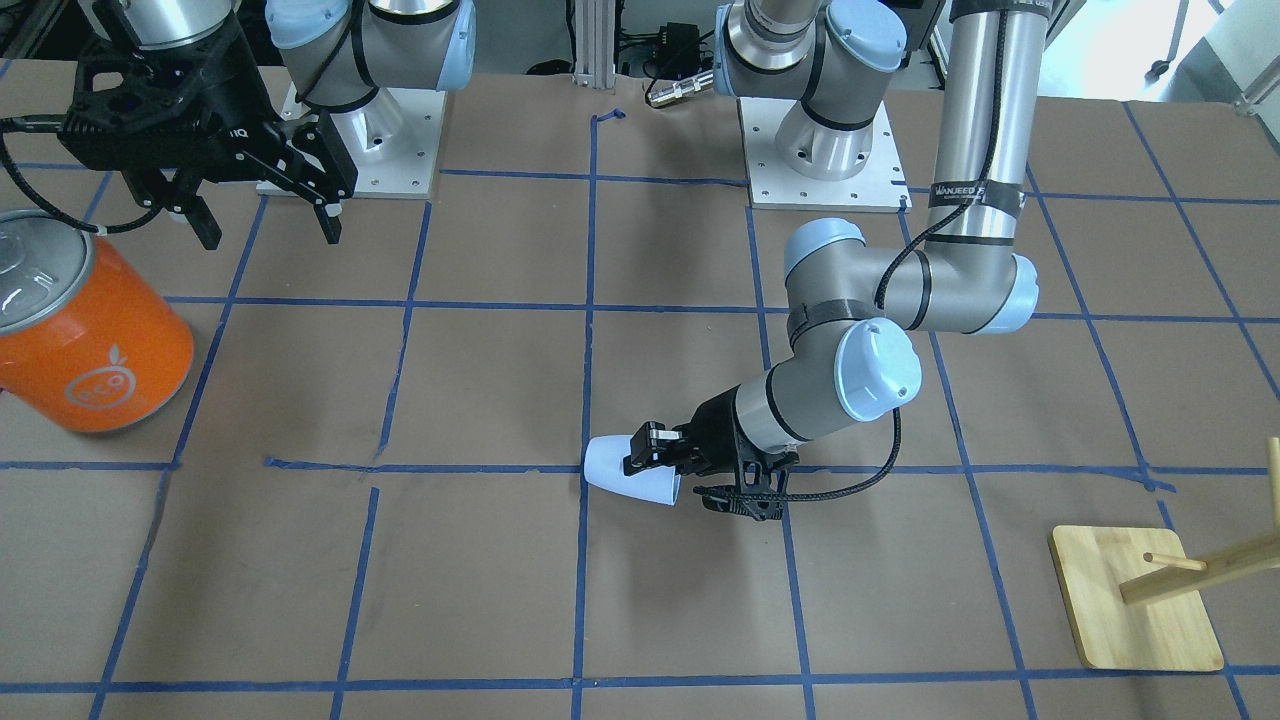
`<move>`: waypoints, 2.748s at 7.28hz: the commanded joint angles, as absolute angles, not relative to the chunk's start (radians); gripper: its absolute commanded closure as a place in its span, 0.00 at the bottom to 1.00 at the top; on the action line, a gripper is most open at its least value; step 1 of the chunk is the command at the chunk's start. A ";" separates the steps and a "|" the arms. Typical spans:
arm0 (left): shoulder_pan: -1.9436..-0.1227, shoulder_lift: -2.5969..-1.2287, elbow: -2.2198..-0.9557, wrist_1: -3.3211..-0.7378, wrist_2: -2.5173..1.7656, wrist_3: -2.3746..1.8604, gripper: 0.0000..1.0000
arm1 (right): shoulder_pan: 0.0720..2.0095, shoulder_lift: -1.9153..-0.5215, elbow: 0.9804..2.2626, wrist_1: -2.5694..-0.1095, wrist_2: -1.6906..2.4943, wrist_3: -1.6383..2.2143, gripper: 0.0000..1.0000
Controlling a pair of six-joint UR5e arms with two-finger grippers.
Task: Flip cup
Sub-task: 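Grasp the rim of the lying cup with the left gripper, then lift and rotate the cup mouth-up with the left gripper toward the wooden board, then set the cup upright on the table and open the left gripper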
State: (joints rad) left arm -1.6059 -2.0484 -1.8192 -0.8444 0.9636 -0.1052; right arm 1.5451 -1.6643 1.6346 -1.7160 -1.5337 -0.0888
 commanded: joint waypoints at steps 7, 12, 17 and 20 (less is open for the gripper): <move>-1.608 -2.004 -1.533 -1.006 1.501 -0.103 1.00 | 1.546 -1.667 1.623 -1.723 -1.539 -0.087 0.00; -1.534 -2.013 -1.555 -0.796 1.718 0.170 1.00 | 1.542 -1.591 1.521 -1.709 -1.523 -0.089 0.00; -1.459 -2.036 -1.660 -0.769 1.605 0.124 1.00 | 1.545 -1.549 1.443 -1.621 -1.534 -0.094 0.00; -1.459 -2.045 -1.660 -0.770 1.608 0.126 1.00 | 1.545 -1.551 1.454 -1.623 -1.532 -0.097 0.00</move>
State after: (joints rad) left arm -1.4589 -2.0398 -1.6605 -0.7696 1.6072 0.1244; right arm 1.5447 -1.5502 1.4488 -1.6225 -1.5330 -0.0957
